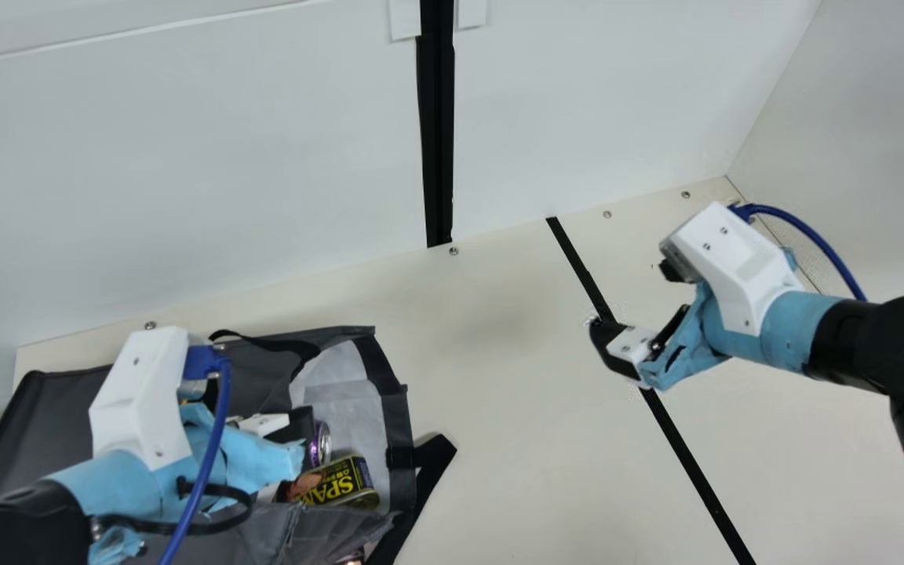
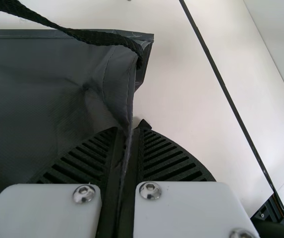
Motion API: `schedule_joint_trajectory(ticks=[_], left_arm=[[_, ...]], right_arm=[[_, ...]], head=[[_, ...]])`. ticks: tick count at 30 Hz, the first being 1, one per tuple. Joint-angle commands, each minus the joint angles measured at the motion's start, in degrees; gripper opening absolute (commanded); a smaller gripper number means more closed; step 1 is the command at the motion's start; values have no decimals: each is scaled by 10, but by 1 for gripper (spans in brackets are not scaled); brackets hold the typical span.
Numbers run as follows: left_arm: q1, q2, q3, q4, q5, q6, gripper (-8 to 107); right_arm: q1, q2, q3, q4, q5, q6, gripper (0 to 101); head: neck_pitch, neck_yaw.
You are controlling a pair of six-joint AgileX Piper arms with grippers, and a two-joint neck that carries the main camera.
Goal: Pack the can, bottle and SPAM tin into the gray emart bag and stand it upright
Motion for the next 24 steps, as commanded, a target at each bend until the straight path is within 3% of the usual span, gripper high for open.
schedule_joint_trajectory(ticks=[1, 12, 24], left_arm=[[0, 0, 0, 0, 0, 0, -8], [0, 0, 0, 0, 0, 0, -8], [0, 0, 0, 0, 0, 0, -8]], right_arm=[[-7, -6, -2, -22, -8, 25, 95], [-30, -46, -10, -152, -22, 156, 95], [-23, -87, -34, -304, 31, 322, 95]], head=[[-13, 0], [-13, 0], [-13, 0]])
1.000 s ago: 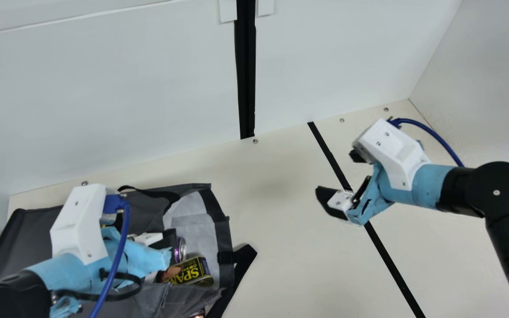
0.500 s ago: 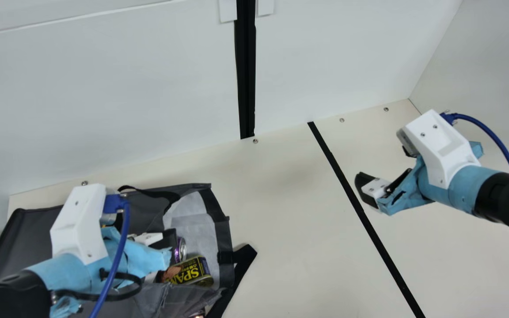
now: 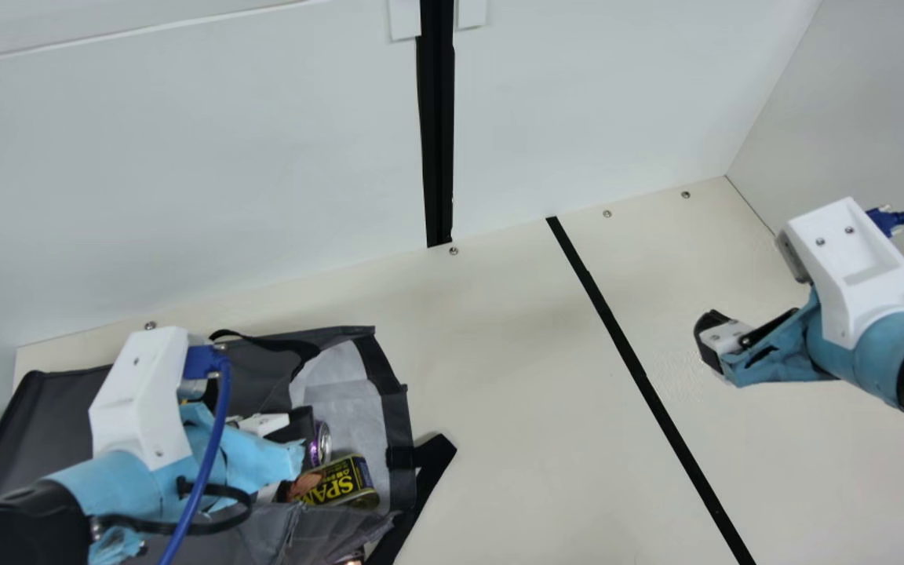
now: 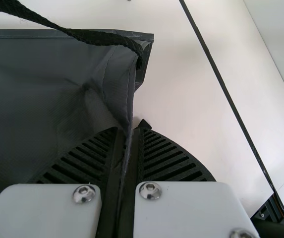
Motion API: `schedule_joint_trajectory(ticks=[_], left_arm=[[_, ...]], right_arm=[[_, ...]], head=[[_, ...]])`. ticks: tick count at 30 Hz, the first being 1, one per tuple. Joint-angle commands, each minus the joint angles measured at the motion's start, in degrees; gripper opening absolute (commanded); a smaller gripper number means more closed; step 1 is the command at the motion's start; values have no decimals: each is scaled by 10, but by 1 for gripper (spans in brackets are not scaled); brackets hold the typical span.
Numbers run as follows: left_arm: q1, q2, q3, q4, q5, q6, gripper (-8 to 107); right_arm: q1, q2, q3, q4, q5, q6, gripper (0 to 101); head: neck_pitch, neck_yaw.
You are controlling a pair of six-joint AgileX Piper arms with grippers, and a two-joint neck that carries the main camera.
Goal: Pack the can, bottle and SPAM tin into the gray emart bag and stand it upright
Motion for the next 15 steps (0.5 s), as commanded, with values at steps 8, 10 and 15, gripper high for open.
schedule_joint_trajectory(ticks=[8, 10, 15], left_arm=[[0, 0, 0, 0, 0, 0, -8], [0, 0, 0, 0, 0, 0, -8], [0, 0, 0, 0, 0, 0, -8]], right_arm=[[13, -23, -17, -83, 60, 105, 95], [15, -28, -23, -92, 75, 121, 95], [20, -42, -38, -112, 110, 150, 95]], head=[[-13, -1], [-13, -1], [-13, -1]])
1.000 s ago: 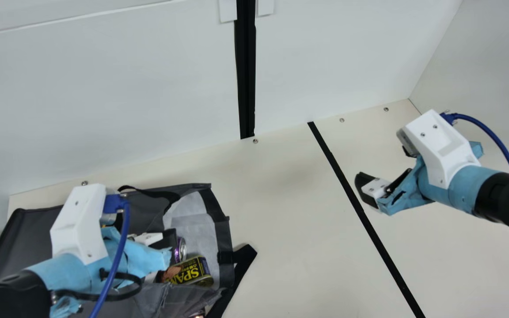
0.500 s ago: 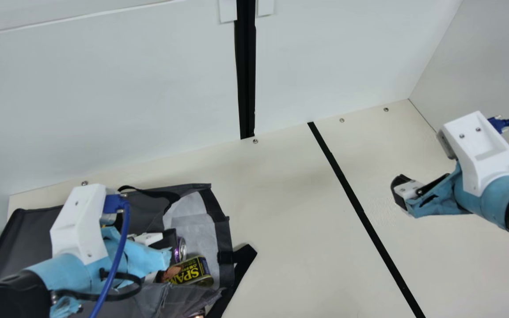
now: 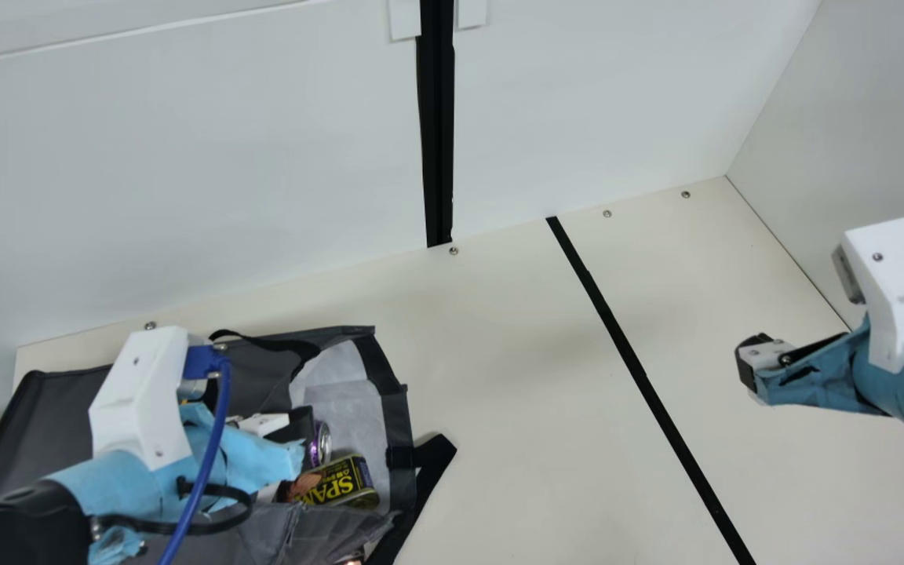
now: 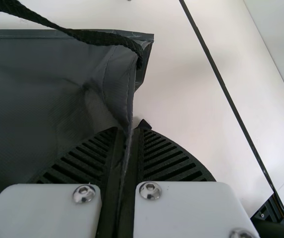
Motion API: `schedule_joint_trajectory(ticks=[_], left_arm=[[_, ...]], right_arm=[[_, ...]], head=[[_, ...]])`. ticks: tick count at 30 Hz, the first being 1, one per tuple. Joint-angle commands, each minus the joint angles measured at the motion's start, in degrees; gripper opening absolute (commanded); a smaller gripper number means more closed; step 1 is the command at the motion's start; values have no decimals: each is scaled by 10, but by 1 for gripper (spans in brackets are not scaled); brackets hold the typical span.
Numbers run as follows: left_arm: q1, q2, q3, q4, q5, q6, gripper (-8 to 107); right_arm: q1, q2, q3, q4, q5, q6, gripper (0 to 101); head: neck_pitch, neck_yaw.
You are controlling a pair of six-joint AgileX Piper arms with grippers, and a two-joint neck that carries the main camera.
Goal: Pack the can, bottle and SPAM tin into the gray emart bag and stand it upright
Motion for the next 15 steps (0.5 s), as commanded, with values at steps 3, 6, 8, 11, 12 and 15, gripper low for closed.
schedule_joint_trajectory(ticks=[3, 6, 8, 11, 12, 15], left_arm=[[0, 0, 0, 0, 0, 0, -8], [0, 0, 0, 0, 0, 0, -8], [0, 0, 0, 0, 0, 0, -8], [0, 0, 0, 0, 0, 0, -8], [0, 0, 0, 0, 0, 0, -8], [0, 0, 0, 0, 0, 0, -8]], right_arm=[[4, -9, -12, -15, 28, 20, 95], [8, -18, -21, -23, 45, 32, 95], [10, -24, -24, -26, 55, 39, 95], [7, -33, -16, -27, 55, 46, 95], [5, -36, -14, -26, 55, 47, 95], [-3, -46, -7, -16, 55, 50, 95]], head=[[-13, 0], [-13, 0], [-13, 0], [-13, 0], [-13, 0], [-13, 0]])
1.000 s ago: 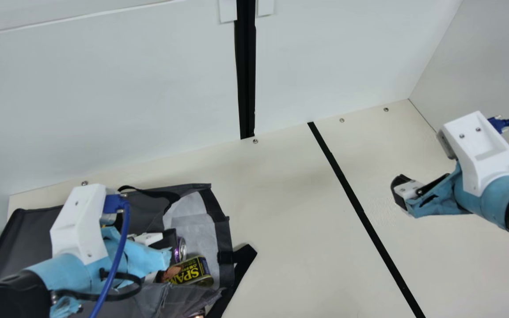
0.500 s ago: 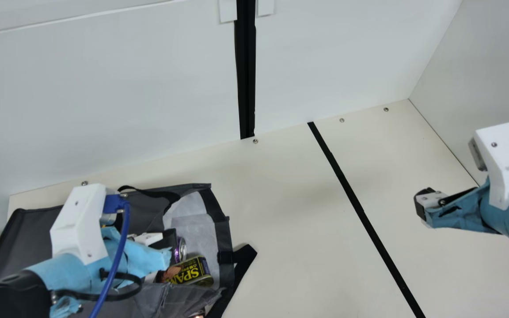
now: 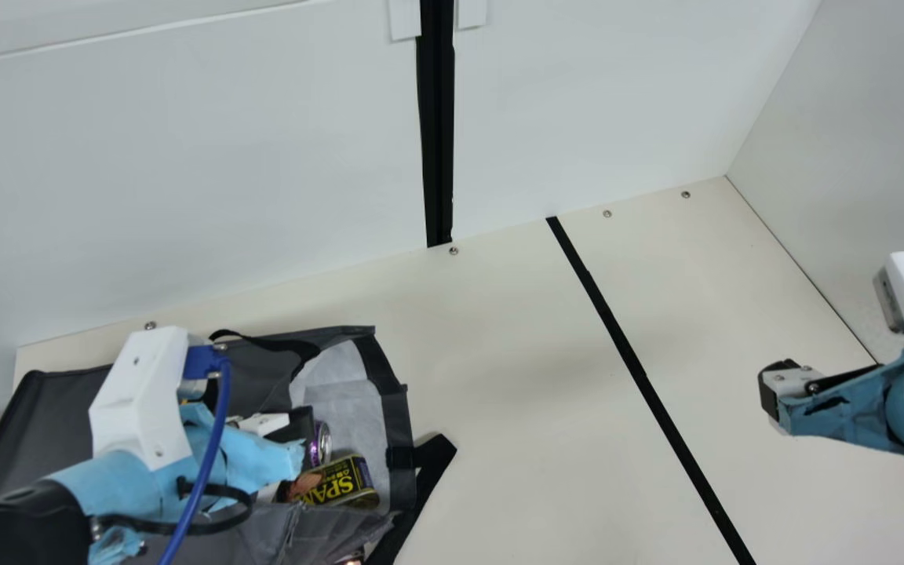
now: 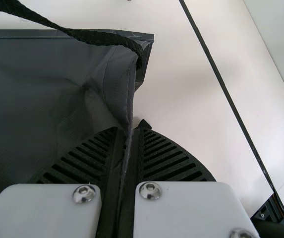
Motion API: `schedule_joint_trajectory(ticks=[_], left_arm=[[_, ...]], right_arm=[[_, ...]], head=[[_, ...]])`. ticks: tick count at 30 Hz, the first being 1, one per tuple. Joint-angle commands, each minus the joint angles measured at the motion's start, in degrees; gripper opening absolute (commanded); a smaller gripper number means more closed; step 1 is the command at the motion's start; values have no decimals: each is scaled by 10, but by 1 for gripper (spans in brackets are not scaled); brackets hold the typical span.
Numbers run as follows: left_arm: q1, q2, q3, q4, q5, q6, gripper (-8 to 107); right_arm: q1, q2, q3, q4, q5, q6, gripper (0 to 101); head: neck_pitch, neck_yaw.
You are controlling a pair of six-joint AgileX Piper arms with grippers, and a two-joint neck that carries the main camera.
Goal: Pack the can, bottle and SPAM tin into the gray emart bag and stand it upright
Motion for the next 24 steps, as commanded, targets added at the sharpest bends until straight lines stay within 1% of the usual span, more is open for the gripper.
schedule_joint_trajectory(ticks=[1, 11, 24], left_arm=[[0, 0, 0, 0, 0, 0, -8], [0, 0, 0, 0, 0, 0, -8], [0, 0, 0, 0, 0, 0, -8]], right_arm=[[-6, -5, 4, 9, -1, 0, 95], [-38, -29, 11, 39, -1, -11, 95], [-57, -38, 4, 54, -1, -17, 95]], head=[[-14, 0], [-14, 0], [-14, 0]])
